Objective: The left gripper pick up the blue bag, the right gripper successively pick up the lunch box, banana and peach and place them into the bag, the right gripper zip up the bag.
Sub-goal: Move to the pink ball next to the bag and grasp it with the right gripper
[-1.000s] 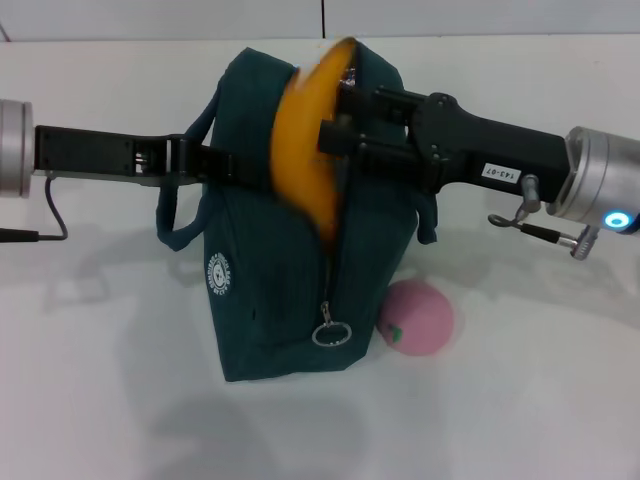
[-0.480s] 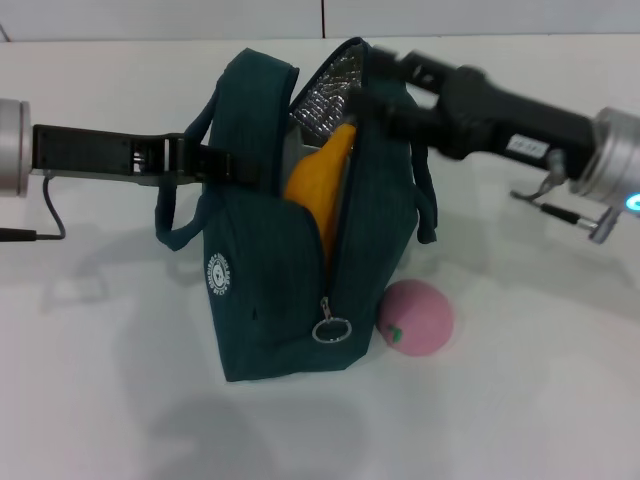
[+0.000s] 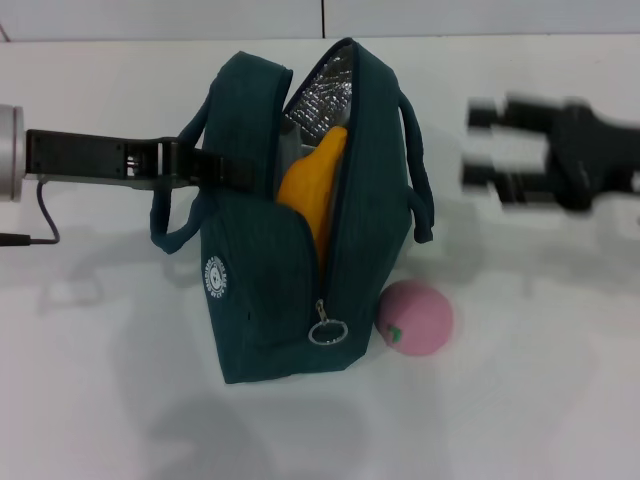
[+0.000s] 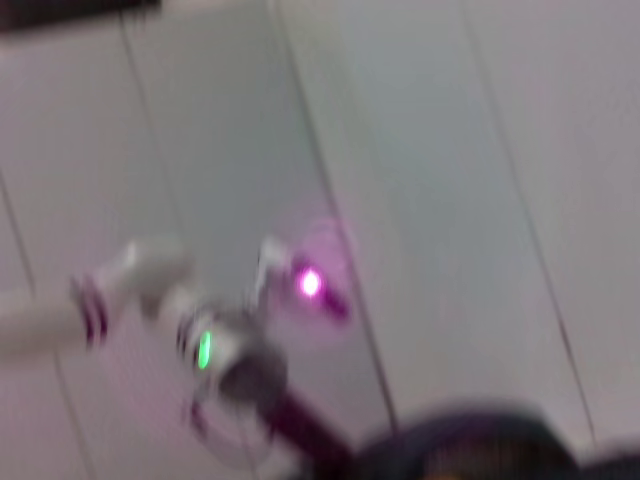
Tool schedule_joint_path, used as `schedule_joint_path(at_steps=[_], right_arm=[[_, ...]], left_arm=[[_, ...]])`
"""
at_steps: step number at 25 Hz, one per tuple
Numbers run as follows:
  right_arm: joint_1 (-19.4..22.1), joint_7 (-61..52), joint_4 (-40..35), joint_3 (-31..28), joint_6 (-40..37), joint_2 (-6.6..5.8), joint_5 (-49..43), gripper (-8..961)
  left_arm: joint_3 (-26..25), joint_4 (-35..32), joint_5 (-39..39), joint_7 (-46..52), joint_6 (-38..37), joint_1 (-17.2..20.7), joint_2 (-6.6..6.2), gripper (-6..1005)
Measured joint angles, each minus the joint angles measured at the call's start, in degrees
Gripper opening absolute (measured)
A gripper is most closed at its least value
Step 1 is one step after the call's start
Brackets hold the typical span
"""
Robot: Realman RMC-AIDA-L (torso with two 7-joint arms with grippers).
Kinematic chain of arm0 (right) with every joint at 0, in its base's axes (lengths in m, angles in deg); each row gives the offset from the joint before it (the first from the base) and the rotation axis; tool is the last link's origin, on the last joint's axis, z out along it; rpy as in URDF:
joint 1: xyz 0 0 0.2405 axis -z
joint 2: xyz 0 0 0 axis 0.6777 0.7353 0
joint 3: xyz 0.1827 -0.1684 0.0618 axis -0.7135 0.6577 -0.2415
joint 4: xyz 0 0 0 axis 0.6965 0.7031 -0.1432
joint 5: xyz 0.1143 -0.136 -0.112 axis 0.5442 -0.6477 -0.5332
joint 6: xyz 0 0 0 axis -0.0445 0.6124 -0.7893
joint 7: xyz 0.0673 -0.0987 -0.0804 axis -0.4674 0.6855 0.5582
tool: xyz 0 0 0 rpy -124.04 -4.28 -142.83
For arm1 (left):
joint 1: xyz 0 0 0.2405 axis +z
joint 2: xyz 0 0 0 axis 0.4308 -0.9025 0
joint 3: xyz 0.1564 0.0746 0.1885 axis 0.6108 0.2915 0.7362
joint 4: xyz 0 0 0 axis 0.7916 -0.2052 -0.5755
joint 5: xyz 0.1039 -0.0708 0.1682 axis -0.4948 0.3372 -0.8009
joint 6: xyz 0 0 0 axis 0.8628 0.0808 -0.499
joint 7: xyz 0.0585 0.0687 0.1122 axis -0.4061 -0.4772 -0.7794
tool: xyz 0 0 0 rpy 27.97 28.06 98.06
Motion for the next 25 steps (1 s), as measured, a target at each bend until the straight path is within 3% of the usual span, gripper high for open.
schedule_joint_path(at_steps=[2,4,10,14,15,16,19,22,25], right_arm=[[0.9,0.0,-0.6,-1.8,0.0,-0.93,-6.1,786],[2.3,0.1,-1.9,-4.9,0.2,-0.86,-12.3,785],[5.8,-2.2,-10.4,-14.2,0.8,3.17,-32.1,767],[4.9,-3.5,-11.4,-15.4,3.6,6.03,-36.7,746],[4.9,-3.5,-11.4,-15.4,3.6,6.03,-36.7,741],[4.3,-3.6,-11.4,-15.2,5.6,7.27,-38.0,735],[2.5,-4.0,-10.9,-15.1,7.9,9.06,-40.9,719],[0.4,-5.6,-9.8,-13.6,10.4,10.10,-43.6,704],[-0.9,-6.4,-8.7,-10.6,12.4,10.30,-43.9,688]], left_arm=[[0.0,0.0,0.0,0.0,0.0,0.0,0.00,35],[0.0,0.0,0.0,0.0,0.0,0.0,0.00,35],[-0.1,0.1,-0.5,-1.2,0.1,0.4,-0.01,35],[-0.6,0.7,-0.6,-1.6,0.3,0.6,-0.01,35],[-0.7,1.1,-0.6,-1.8,0.3,0.6,-0.01,35],[-0.8,1.6,-0.6,-1.9,0.3,0.5,-0.03,35],[-0.8,2.2,-0.5,-2.0,0.4,0.3,-0.13,35],[-0.8,2.3,-0.5,-2.1,0.4,0.2,-0.14,35],[-0.8,2.3,-0.4,-2.1,0.4,0.1,-0.08,35]])
